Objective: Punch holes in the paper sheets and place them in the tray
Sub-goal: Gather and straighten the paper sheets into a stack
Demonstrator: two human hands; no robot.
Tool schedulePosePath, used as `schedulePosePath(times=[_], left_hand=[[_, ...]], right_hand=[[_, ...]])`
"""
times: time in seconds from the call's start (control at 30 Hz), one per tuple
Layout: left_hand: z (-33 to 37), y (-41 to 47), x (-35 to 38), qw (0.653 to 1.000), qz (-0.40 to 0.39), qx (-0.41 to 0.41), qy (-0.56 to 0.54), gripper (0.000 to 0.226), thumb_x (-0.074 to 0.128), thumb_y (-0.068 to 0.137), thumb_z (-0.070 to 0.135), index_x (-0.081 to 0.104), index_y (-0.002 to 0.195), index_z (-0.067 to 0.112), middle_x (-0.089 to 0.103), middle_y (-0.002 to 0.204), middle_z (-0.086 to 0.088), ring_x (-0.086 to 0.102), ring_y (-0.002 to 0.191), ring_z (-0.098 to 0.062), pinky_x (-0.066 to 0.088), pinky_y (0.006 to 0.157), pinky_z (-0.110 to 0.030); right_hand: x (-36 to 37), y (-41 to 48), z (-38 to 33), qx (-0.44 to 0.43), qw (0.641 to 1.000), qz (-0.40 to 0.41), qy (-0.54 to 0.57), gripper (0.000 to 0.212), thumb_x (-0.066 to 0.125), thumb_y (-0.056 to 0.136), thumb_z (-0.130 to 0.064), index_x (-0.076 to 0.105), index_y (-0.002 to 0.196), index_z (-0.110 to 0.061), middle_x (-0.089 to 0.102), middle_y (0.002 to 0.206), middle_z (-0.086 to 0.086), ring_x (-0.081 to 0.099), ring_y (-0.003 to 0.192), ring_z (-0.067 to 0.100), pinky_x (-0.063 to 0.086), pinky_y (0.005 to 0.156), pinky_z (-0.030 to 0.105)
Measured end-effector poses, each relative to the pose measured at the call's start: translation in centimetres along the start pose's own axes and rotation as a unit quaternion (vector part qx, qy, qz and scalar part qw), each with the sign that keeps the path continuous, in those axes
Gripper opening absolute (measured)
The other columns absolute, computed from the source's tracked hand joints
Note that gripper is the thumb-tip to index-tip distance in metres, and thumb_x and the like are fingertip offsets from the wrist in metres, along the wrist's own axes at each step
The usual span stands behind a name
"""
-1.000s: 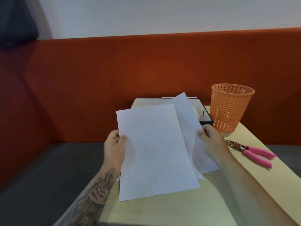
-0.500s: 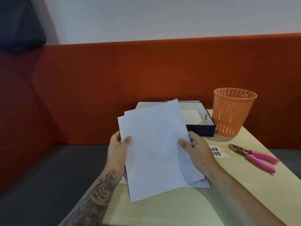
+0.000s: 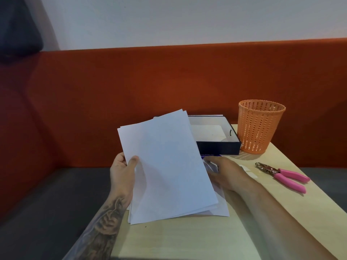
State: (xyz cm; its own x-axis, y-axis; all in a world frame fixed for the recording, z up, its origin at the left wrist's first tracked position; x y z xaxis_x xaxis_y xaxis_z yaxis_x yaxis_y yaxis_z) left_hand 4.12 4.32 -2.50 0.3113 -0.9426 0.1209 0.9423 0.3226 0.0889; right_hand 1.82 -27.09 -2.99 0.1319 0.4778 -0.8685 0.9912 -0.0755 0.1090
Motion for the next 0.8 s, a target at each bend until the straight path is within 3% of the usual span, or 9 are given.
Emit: schedulePosePath(times=[0.1,0.2,0.23,0.3,0.37,0.47,0.57,0.67,0.8], left_hand=[[0.0,0.1,0.0,1.0,0.002,0.01,0.015,0.008,0.062,0.099,0.016,0.066,0.1,0.022,0.075,0.1,0.001,0.071,0.093,-0.025,0.058,0.084,-0.046],[0.0,0.2,0.0,1.0,0.007,0.01,0.014,0.008,0.062,0.099,0.015,0.066,0.101,0.022,0.074,0.1,0.003,0.07,0.094,-0.023,0.058,0.084,-0.043],[0.0,0.2,-0.1,1.0,0.007,0.01,0.012,0.008,0.062,0.099,0.014,0.066,0.101,0.021,0.075,0.1,0.003,0.07,0.093,-0.023,0.057,0.083,-0.042],[0.0,0.1,0.0,1.0,0.006,0.012,0.014,0.009,0.062,0.098,0.014,0.066,0.1,0.02,0.075,0.099,0.002,0.07,0.092,-0.022,0.057,0.081,-0.04],[0.0,0.0,0.0,1.0,0.005,0.015,0.016,0.008,0.061,0.099,0.014,0.066,0.101,0.02,0.075,0.099,0.002,0.07,0.091,-0.021,0.057,0.08,-0.039],[0.0,0.0,-0.1,1.0,0.007,0.015,0.016,0.007,0.061,0.099,0.015,0.065,0.104,0.018,0.074,0.101,0.001,0.07,0.091,-0.022,0.056,0.076,-0.038],[0.1,-0.1,-0.1,1.0,0.011,0.017,0.015,0.007,0.061,0.099,0.014,0.065,0.102,0.02,0.074,0.099,0.002,0.069,0.089,-0.02,0.055,0.074,-0.035],[0.3,-0.1,-0.1,0.999,0.008,0.025,0.026,0.009,0.061,0.099,0.014,0.064,0.098,0.022,0.072,0.096,0.003,0.067,0.087,-0.019,0.055,0.076,-0.037],[0.2,0.0,-0.1,0.999,0.004,0.031,0.042,0.008,0.061,0.099,0.016,0.063,0.097,0.023,0.071,0.096,0.002,0.067,0.089,-0.022,0.056,0.08,-0.042]], right_hand=[[0.0,0.1,1.0,0.001,1.0,-0.007,0.002,0.049,0.064,0.087,-0.057,0.064,0.132,-0.04,0.071,0.125,-0.01,0.065,0.113,0.019,0.051,0.089,0.034],[-0.2,-0.3,0.3,-0.016,1.0,0.011,-0.008,0.026,0.058,0.089,-0.058,0.063,0.109,-0.043,0.066,0.113,-0.016,0.062,0.115,0.022,0.052,0.095,0.041],[0.1,-0.1,0.3,-0.025,0.999,0.005,-0.03,0.028,0.054,0.091,-0.06,0.061,0.114,-0.046,0.062,0.121,-0.016,0.057,0.123,0.023,0.048,0.1,0.044],[0.7,0.0,-0.1,-0.026,0.996,-0.025,-0.078,0.065,0.042,0.091,-0.068,0.055,0.143,-0.032,0.052,0.15,-0.01,0.042,0.144,0.022,0.035,0.116,0.044],[0.8,0.3,-0.6,-0.021,0.997,-0.012,-0.073,0.067,0.039,0.087,-0.069,0.063,0.132,-0.024,0.063,0.14,-0.006,0.054,0.13,0.021,0.041,0.107,0.039],[0.7,-0.4,-1.2,-0.034,0.999,0.032,-0.024,0.033,0.055,0.09,-0.047,0.07,0.106,-0.022,0.076,0.103,-0.003,0.067,0.098,0.024,0.053,0.085,0.037],[0.8,-0.3,-0.6,-0.004,0.995,0.026,0.1,0.033,0.063,0.089,-0.034,0.074,0.117,-0.022,0.075,0.116,0.004,0.068,0.113,0.029,0.049,0.09,0.035],[0.3,-0.2,0.3,0.006,0.993,0.059,0.1,0.039,0.057,0.098,-0.016,0.066,0.135,-0.023,0.066,0.13,-0.002,0.06,0.123,0.022,0.045,0.097,0.035],[-2.1,-0.4,2.6,0.063,0.955,0.134,0.256,0.02,0.058,0.094,-0.004,0.072,0.103,-0.016,0.07,0.097,0.007,0.065,0.093,0.026,0.046,0.07,0.032]])
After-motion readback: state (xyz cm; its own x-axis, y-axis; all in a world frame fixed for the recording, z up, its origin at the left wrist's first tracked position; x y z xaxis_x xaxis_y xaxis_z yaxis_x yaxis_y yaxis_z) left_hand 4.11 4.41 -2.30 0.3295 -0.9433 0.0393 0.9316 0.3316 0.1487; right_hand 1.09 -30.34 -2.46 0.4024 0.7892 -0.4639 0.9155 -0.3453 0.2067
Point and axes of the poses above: each hand's wrist, its own y-axis towards the middle knuckle, its own x-axis out of the palm, z = x × y, the point moved 5 cm from there along y, towards the middle knuckle
